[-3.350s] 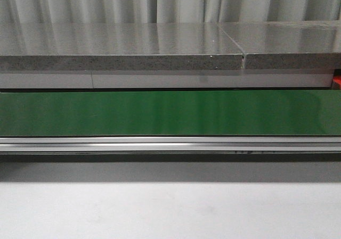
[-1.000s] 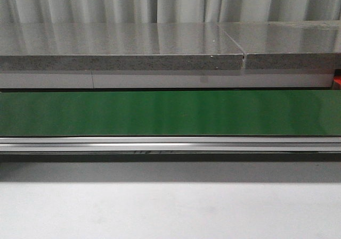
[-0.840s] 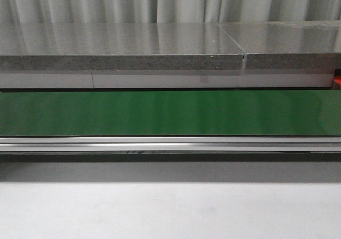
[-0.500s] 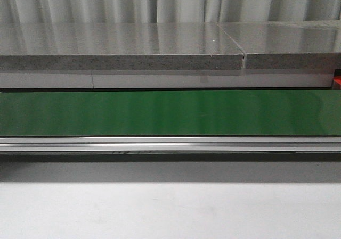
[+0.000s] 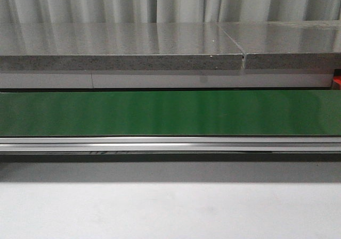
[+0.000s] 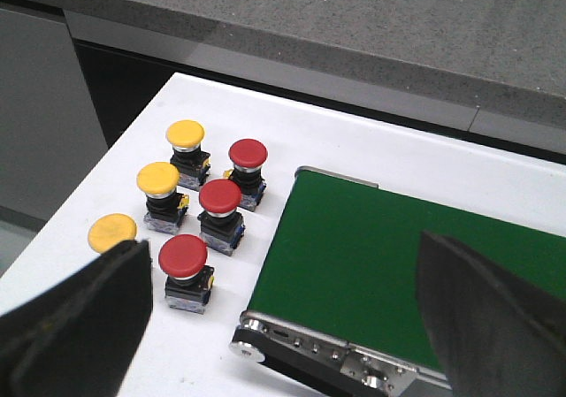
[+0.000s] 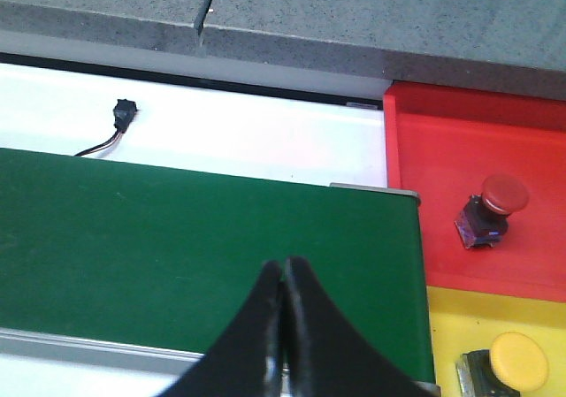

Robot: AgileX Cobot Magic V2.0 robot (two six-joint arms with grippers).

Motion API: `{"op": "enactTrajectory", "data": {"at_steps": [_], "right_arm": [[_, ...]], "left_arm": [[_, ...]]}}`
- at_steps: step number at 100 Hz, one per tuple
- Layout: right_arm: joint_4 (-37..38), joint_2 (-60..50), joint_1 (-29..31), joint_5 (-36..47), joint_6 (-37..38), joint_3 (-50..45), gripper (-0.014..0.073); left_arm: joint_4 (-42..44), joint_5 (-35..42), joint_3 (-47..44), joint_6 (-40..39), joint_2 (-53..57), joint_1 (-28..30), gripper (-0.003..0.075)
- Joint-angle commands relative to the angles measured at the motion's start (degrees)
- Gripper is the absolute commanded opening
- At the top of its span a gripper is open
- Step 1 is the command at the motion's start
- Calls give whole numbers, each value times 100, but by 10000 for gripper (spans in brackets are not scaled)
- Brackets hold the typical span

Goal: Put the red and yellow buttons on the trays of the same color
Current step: 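Reach the left gripper down and grasp another red-capped button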

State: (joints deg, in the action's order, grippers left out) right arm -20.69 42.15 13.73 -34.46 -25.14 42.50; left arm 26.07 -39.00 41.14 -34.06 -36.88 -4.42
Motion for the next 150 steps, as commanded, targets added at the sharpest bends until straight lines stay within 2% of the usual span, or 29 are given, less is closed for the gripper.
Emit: {"op": "enactTrajectory", "data": {"at_steps": [1,22,44,58,111,150], "right_arm": [[-99,-27,4,356,-48,147,-68],[-99,-27,4,356,-48,147,-68],[-99,-27,4,356,-48,147,-68],[-99,-27,4,356,-48,147,-68],[-99,-27,4,356,-48,147,-68],[-99,-27,4,356,-48,147,-68]], "left_arm": [[146,264,506,-244,-528,108,599],[13,266,1015,-301,-1695,735,599],[-246,380,1081,-301,-2580,1517,599],[-324,570,1081,-301,-3028,1810,599],[-196,1145,1081,-278,-4636,1939,599],[-148,1632,1092,-278,-5338,1994,599]]}}
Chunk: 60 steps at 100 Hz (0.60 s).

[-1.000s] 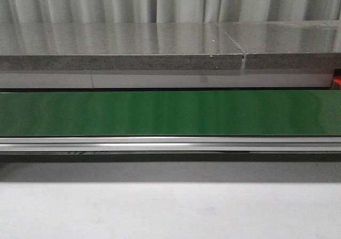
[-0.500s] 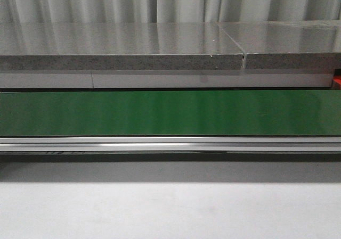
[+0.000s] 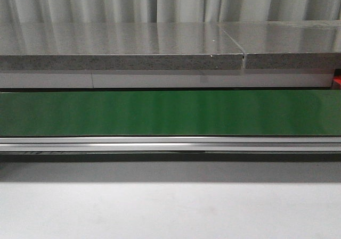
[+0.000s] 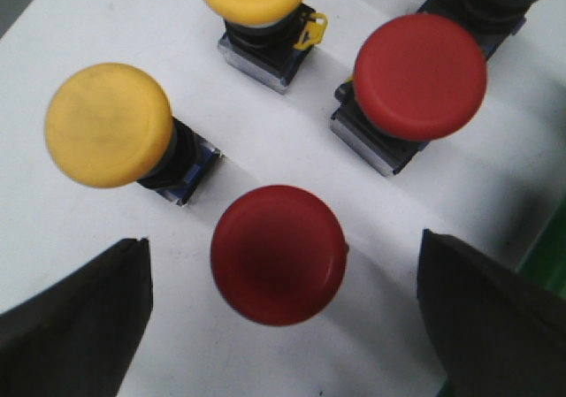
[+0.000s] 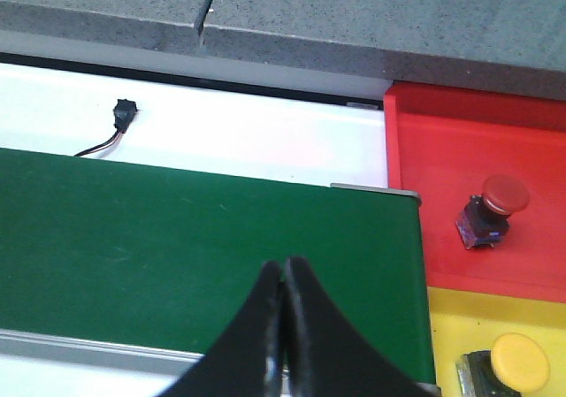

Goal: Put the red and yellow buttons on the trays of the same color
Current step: 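Reach the left gripper down and grasp another red-capped button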

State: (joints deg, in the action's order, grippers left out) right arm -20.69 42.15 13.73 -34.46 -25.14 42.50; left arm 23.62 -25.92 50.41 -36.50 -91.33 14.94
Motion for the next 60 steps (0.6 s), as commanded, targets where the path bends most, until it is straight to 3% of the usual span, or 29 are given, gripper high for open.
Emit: {"op": "enactTrajectory", "data": {"at_steps": [1,12,26,60], "right_arm": [[-99,-27,4,356,-48,147,-68],[-99,-27,4,356,-48,147,-68],[-99,-27,4,356,-48,147,-68],[-99,-27,4,356,-48,147,-68]], "left_arm": [[98,343,166,-35,94,61,599],[60,433,166,-35,-8,149,582],[60,458,166,-35,-71,174,497],[73,495,166,-35,-24,174,90]]}}
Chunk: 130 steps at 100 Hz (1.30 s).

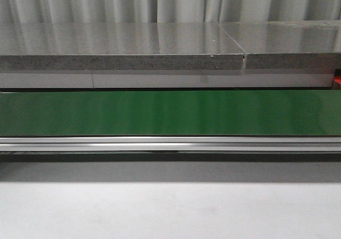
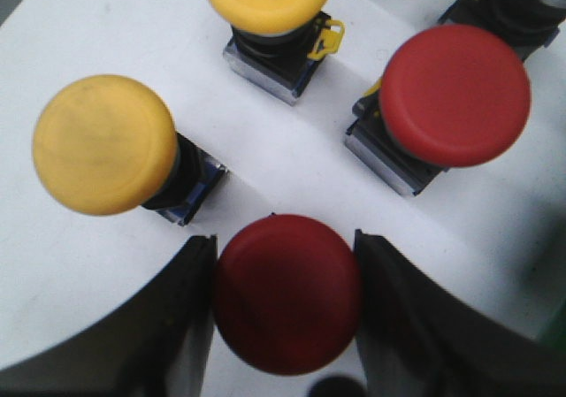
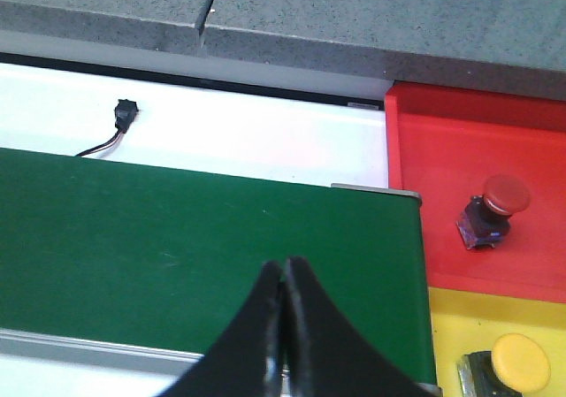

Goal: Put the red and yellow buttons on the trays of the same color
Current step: 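Reach the left gripper down and grasp another red-capped button, then lower the red button onto the green belt and open the left gripper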

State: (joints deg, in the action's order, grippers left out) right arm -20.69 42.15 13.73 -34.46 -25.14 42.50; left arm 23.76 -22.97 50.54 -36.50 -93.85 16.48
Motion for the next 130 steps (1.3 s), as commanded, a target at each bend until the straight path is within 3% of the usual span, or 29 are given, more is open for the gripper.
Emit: {"op": "enactTrajectory", "data": {"at_steps": [1,13,37,64,91,130], "right_arm": [[-99,-27,4,356,-48,147,-68],[-99,-27,4,356,-48,147,-68],[-99,-27,4,356,-48,147,-68],[-99,-27,4,356,-48,147,-68],[-99,-27,4,356,-48,147,-68],[-99,-27,4,356,-48,147,-68]], "left_arm": [[59,188,153,-35,228,21,83],[46,48,153,-35,452,21,-20],[22,-226,153,-21,1458,-230,-19],[47,-354,358,296,2466,-1069,-19],[36,-660,978,587,2155,-1783,-19],[-73,-938,1128,731,1097,-2163,-19]]}}
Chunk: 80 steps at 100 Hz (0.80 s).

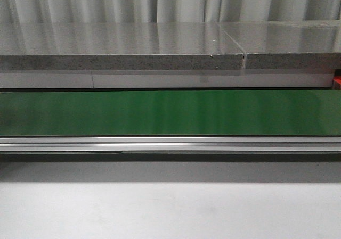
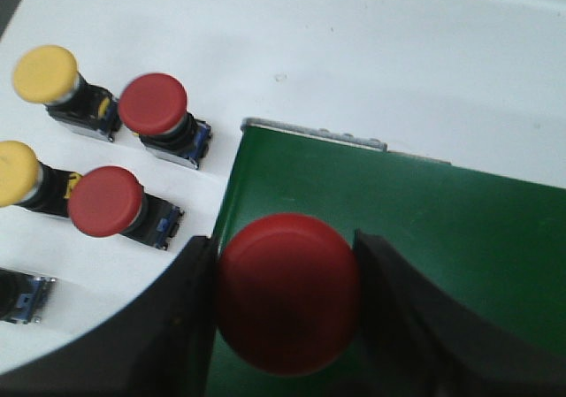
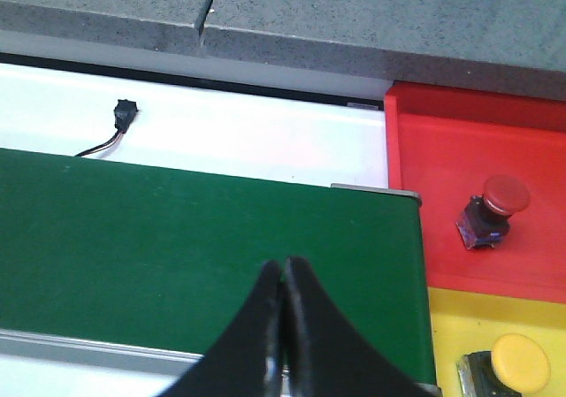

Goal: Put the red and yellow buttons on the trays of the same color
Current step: 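Lower the red button onto the green belt and open the left gripper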

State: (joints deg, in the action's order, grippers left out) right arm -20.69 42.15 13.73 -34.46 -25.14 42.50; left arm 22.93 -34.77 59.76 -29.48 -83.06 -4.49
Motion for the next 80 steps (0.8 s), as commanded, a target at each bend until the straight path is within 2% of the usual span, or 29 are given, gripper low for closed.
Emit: {"op": "enactTrajectory", "data": {"at_steps": [1,33,42,52,69,74,80], "right_arm": [[-99,-27,4,356,-48,147,-68],[-99,-27,4,356,-48,147,-68],[-99,-27,4,356,-48,147,-68],[-99,-27,4,356,-48,147,-68],[-99,-27,4,356,-48,147,-68],[-99,-27,4,356,-48,147,-68],[-99,-27,4,356,-48,147,-68]], "left_arm": [[1,242,205,29,7,-66,-19],[-83,149,205,29,-284,-74,-16],[-111,101,205,43,-284,-74,32],[-119,88,205,43,-284,-74,160],[-164,116,205,214,-284,-74,515],[-164,129,220,225,-284,-78,589],[-164,116,289,234,-284,-78,632]]}}
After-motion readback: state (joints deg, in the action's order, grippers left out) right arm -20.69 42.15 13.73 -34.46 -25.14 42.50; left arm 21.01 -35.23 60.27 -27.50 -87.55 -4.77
